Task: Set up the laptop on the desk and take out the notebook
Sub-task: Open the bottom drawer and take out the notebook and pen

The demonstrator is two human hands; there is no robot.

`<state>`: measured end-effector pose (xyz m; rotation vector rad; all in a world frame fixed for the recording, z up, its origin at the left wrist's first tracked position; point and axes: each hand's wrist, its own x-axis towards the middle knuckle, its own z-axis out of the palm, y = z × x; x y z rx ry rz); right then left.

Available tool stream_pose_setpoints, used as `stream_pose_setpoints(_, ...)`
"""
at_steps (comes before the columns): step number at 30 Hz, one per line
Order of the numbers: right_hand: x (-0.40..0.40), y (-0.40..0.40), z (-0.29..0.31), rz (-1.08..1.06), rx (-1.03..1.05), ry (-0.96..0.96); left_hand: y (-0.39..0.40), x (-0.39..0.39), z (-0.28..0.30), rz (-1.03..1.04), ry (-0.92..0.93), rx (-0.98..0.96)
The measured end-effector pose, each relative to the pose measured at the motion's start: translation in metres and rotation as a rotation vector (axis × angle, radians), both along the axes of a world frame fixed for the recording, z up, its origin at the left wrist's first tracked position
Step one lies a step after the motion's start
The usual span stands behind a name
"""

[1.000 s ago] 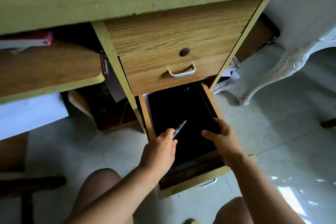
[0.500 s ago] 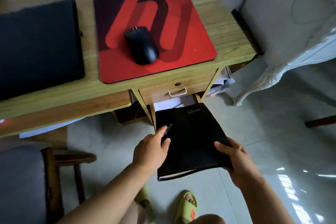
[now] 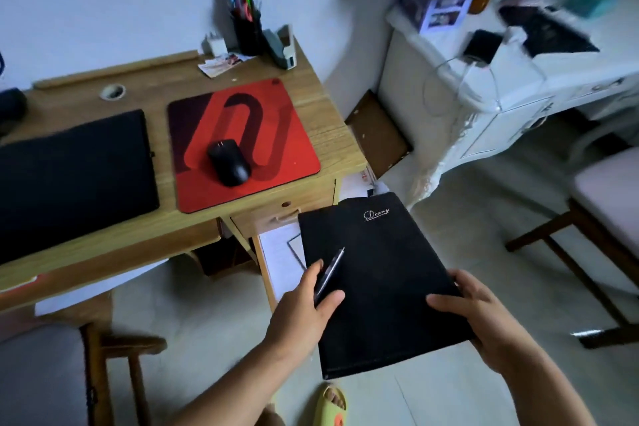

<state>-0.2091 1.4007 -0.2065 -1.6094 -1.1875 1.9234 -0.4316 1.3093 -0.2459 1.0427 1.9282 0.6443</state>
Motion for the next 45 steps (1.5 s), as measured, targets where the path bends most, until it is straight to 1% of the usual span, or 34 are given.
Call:
stream_pose_setpoints(6, 0.002, 0.014, 0.04, -0.015, 0.118, 0.008, 0.027, 0.003, 0.047, 0.075, 0.006, 0.192)
stream_pose_setpoints(9, -0.016, 0.028, 0.049, -0.007, 0.183, 0.008, 0.043, -0.015, 0.065, 0.13, 0.077, 0.304)
stream_pose_setpoints(12, -0.045, 0.045, 0.053, 0.095, 0.267, -0.05, 0.059, -0.04, 0.075, 0.137, 0.174, 0.338)
stream_pose_setpoints(16, -0.099, 0.077, 0.057, 0.277, 0.447, -0.292, 0.084, -0.079, 0.075, 0.137, 0.208, 0.285)
stream_pose_setpoints(22, -0.192, 0.143, 0.041, 0.427, 0.626, -0.437, 0.143, -0.159, 0.055, 0.143, 0.233, 0.163)
stream_pose_setpoints(25, -0.229, 0.181, 0.024, 0.485, 0.617, -0.493, 0.177, -0.192, 0.045, 0.101, 0.26, 0.068)
stream_pose_setpoints(30, -0.267, 0.23, -0.006, 0.549, 0.58, -0.562, 0.224, -0.218, 0.027, 0.079, 0.289, -0.131)
stream_pose_setpoints(32, -0.274, 0.241, -0.015, 0.576, 0.555, -0.587, 0.235, -0.221, 0.023, 0.068, 0.341, -0.235)
stream_pose_setpoints(34, -0.277, 0.25, -0.024, 0.626, 0.534, -0.631, 0.243, -0.221, 0.023, 0.087, 0.418, -0.262)
stream_pose_setpoints(36, -0.277, 0.255, -0.028, 0.685, 0.565, -0.702, 0.247, -0.22, 0.027, 0.14, 0.448, -0.189)
stream_pose_setpoints(39, -0.279, 0.263, -0.031, 0.733, 0.67, -0.768, 0.254, -0.22, 0.029, 0.236, 0.4, -0.06)
stream_pose_setpoints(41, -0.282, 0.266, -0.03, 0.712, 0.704, -0.753, 0.258, -0.224, 0.027, 0.307, 0.377, 0.004)
stream_pose_setpoints(45, -0.293, 0.271, -0.029, 0.703, 0.764, -0.664, 0.267, -0.226, 0.018, 0.339, 0.392, 0.113)
